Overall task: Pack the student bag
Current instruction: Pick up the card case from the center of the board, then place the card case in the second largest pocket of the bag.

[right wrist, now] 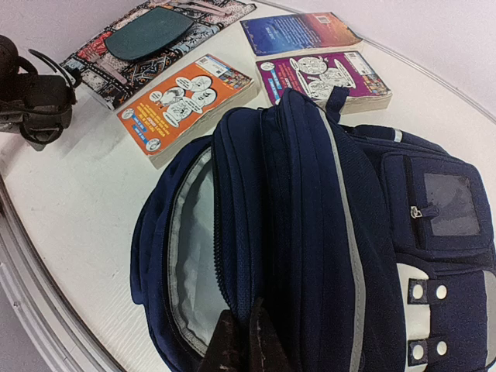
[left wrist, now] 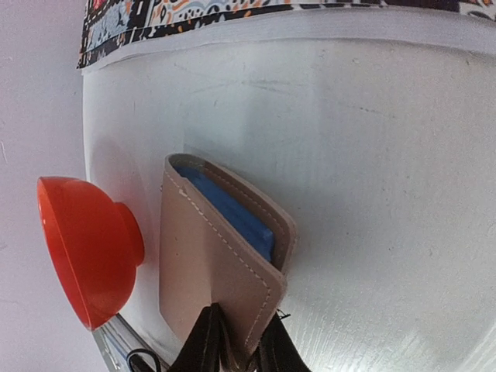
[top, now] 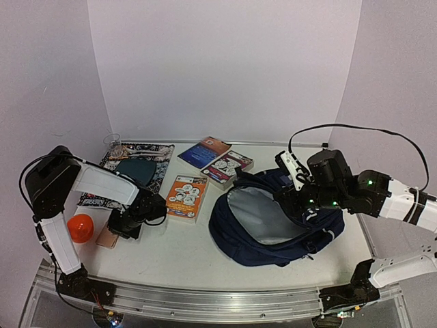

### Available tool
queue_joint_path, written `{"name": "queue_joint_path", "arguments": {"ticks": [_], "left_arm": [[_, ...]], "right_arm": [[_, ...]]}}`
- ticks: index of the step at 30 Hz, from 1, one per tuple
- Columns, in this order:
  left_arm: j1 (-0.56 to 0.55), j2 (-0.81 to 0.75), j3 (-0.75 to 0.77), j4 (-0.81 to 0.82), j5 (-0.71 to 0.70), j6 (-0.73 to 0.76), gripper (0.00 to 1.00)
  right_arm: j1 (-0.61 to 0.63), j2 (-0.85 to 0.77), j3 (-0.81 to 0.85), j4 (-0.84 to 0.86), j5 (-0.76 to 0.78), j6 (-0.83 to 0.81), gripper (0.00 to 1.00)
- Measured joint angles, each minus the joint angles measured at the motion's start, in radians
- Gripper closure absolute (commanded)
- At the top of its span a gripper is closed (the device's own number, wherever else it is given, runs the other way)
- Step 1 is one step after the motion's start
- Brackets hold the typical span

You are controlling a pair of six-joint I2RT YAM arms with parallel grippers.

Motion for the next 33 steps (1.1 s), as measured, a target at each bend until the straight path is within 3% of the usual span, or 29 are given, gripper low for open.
{"name": "queue_joint_path", "arguments": {"ticks": [9, 18, 25, 33], "left_arm": [[0.0, -0.112, 0.127, -0.021, 0.138, 0.023, 0.96], [0.0, -0.27, 0.298, 0.1, 0.354, 0.041, 0.97], [0.0, -0.388, 0.202, 0.44, 0.638, -0.02, 0.98], [-0.002, -0.417, -0.051, 0.963, 0.881, -0.248, 0.97]], "right_arm": [[0.0, 0.0, 0.0, 0.0, 0.0, -0.003, 1.0], [0.0, 0.0, 0.006, -0.001, 0.001, -0.002, 1.0], [-0.002, 0.001, 0.013, -0.001, 0.001, 0.011, 1.0], [-0.002, 0.003, 0.016, 0.011, 0.0, 0.039, 1.0]]}}
